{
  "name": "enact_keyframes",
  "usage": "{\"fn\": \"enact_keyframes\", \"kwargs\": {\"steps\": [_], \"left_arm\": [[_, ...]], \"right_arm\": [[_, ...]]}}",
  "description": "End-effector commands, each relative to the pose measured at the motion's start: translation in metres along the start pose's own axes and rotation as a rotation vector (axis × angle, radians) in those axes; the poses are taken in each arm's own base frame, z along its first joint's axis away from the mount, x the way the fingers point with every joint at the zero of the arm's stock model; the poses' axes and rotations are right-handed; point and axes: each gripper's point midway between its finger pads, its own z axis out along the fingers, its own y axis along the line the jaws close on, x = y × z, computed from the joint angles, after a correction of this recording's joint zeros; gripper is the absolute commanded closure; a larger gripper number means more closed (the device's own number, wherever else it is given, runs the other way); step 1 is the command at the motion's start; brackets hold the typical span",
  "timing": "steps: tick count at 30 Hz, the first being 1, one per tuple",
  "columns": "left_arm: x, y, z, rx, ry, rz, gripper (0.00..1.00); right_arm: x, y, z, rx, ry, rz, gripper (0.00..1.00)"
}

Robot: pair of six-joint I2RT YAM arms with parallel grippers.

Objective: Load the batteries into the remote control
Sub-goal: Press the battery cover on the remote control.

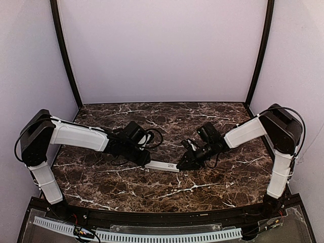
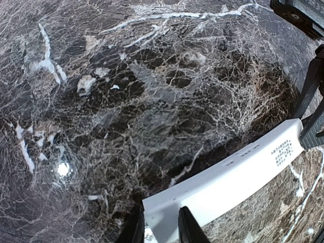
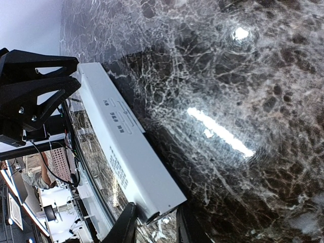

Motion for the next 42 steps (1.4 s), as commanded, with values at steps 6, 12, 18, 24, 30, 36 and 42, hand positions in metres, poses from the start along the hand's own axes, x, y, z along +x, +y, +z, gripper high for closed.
{"fn": "enact_keyframes", "kwargs": {"steps": [6,12,18,24,30,36,42], "left_arm": [[0.025,-0.01,0.009,0.06,0.107,-0.028,0.79],[0.028,-0.021,0.012,0.11,0.117,-0.039,0.8],[0.032,-0.032,0.015,0.148,0.13,-0.036,0.8],[0.036,-0.04,0.017,0.178,0.145,-0.029,0.81],[0.041,-0.049,0.016,0.197,0.157,0.0,0.82],[0.042,-0.053,0.015,0.187,0.171,0.035,0.84],[0.045,-0.062,0.017,0.193,0.183,0.055,0.85]], "right_arm": [[-0.008,-0.001,0.002,0.0,-0.01,-0.029,0.76],[-0.008,0.0,0.003,-0.008,-0.005,-0.033,0.78],[-0.01,0.001,0.004,-0.015,-0.004,-0.039,0.79],[-0.011,0.001,0.006,-0.024,0.0,-0.039,0.8],[-0.015,0.004,0.004,-0.033,-0.005,-0.043,0.8],[-0.017,0.006,-0.001,-0.039,-0.015,-0.047,0.8],[-0.017,0.003,-0.003,-0.034,-0.017,-0.043,0.8]]}}
